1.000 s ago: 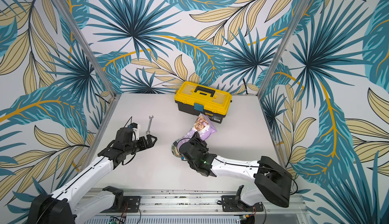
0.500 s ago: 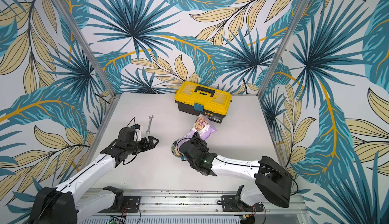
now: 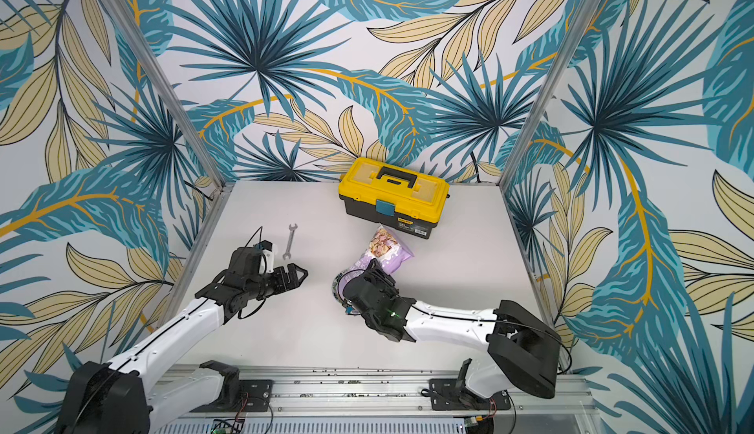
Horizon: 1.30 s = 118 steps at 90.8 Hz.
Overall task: Pour the oats into the breakfast bowl
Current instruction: Pour the oats into the bowl.
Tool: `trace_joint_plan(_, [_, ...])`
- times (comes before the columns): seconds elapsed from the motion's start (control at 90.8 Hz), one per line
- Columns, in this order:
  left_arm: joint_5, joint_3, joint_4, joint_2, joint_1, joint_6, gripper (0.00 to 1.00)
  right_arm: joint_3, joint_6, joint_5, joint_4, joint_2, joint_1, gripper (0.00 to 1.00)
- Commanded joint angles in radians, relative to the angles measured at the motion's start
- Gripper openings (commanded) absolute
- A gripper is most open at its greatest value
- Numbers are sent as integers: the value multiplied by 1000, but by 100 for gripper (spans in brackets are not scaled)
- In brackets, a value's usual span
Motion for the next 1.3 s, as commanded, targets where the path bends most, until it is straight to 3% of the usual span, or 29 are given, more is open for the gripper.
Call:
trace_joint_plan(0.0, [-2,33,1,6,7,23,96,43,9,65,88,-45,-15,0])
trace_joint_plan(0.22, [-13,51,-41,7,7,32,96,-8,-75,71,96,-114,-61,0])
trace_joint_plan(0.308, [-14,59,-48,10,7,38,96,-21,-135,71,197,-136,-85,0])
trace_joint_plan(0.606, [-25,78,-71,12,7,53,96,-85,-214,62,312,-145,-69,0])
trace_joint_plan(1.288, [-44,63,-84,9,7,75,96,-135,-256,40,401,-119,-40,0])
